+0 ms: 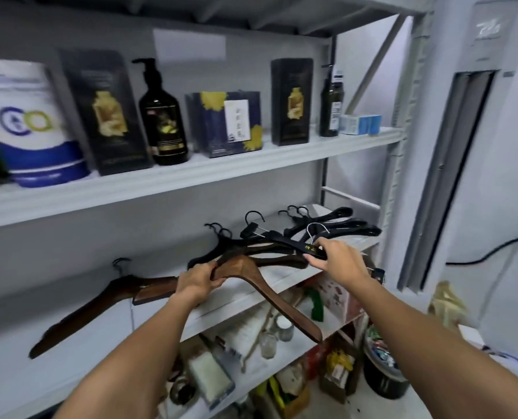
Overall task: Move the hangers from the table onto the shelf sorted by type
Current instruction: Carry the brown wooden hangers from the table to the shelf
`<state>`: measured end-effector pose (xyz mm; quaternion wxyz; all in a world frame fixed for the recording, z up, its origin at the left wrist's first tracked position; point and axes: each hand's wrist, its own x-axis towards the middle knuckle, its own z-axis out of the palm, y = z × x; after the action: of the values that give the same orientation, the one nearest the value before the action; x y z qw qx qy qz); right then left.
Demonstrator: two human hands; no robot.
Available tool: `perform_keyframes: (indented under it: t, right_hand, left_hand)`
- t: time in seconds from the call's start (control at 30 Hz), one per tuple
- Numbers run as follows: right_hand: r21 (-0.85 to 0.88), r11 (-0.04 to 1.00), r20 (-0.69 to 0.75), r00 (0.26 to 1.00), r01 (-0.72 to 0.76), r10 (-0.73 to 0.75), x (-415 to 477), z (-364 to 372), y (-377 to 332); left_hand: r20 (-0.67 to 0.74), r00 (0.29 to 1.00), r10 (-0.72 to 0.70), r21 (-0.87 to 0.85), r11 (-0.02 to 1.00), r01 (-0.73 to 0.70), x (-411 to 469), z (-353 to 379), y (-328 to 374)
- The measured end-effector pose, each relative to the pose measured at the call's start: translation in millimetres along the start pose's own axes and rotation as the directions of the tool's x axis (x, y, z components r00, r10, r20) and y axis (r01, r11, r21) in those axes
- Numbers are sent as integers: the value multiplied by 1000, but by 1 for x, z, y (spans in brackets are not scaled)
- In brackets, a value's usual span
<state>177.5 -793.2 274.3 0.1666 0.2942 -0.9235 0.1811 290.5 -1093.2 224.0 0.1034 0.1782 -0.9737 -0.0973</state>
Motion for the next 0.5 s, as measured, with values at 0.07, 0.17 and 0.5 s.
perform_keyframes:
  t: [0.07, 0.17, 0.5]
  right_hand:
    - [15, 999, 23, 999, 29, -30, 4, 11, -23]
    - [39, 998, 58, 997, 48, -50, 9, 25, -56]
    - [90, 992, 98, 991, 87, -96, 13, 70, -159]
  left_hand:
    - [4, 999, -38, 13, 999, 38, -12, -3, -25]
    - [8, 997, -79, 5, 997, 79, -30, -7, -64]
    - [-22, 972, -236, -102, 967, 233, -73, -29, -181]
